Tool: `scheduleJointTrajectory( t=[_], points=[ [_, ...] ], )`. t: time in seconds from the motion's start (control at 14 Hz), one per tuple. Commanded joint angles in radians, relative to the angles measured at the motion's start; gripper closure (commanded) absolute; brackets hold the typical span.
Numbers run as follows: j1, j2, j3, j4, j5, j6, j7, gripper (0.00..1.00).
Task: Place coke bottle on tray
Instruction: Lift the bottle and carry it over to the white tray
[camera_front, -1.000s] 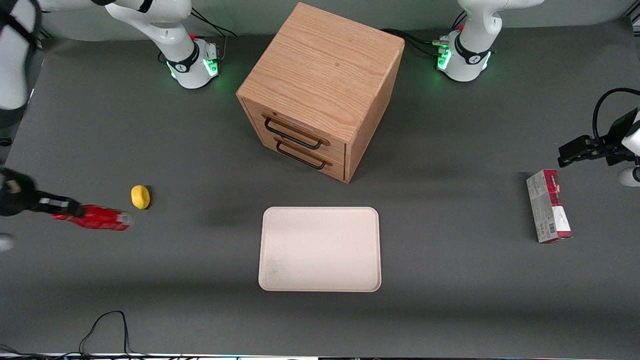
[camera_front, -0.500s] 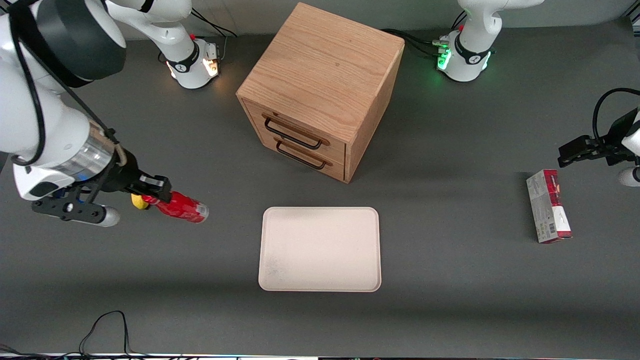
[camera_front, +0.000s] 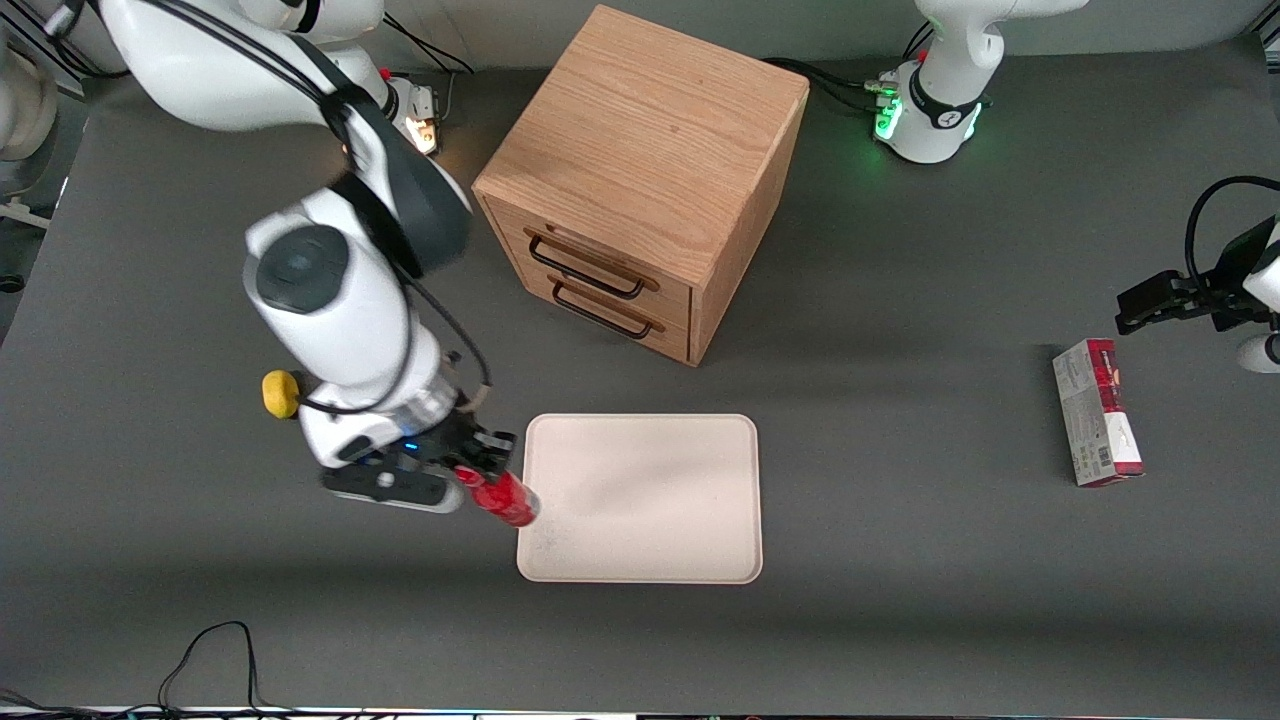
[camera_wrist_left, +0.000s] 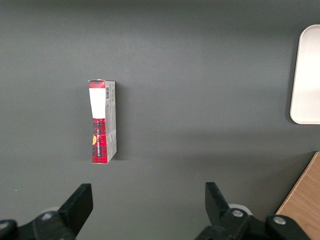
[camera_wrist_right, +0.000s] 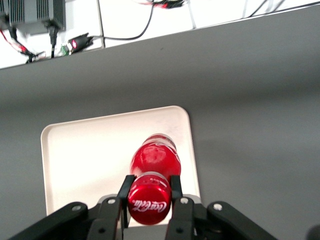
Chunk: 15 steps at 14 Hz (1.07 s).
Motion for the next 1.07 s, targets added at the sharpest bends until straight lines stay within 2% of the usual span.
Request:
scheduleJointTrajectory(
  t=[0.0,0.21,0.57,0.64,0.71,0.79,1.0],
  points=[
    [0.012,0.083,0.007,0.019,-0.101,0.062,0.017,1.0],
    [0.013,0.149,0.004,0.011,-0.161,0.097,-0.021,1.0],
    [0.002,0.18,-0.01,-0.015,-0.161,0.174,-0.055,1.0],
    [0.001,0.182,-0.01,-0.015,-0.161,0.174,-0.057,0.96],
    [-0.001,0.185,-0.012,-0.017,-0.161,0.177,-0.057,0.34],
    [-0.001,0.189,-0.018,-0.03,-0.163,0.192,-0.049,0.02],
    [-0.002,0.188,-0.027,-0.047,-0.161,0.244,-0.051,0.0]
  ],
)
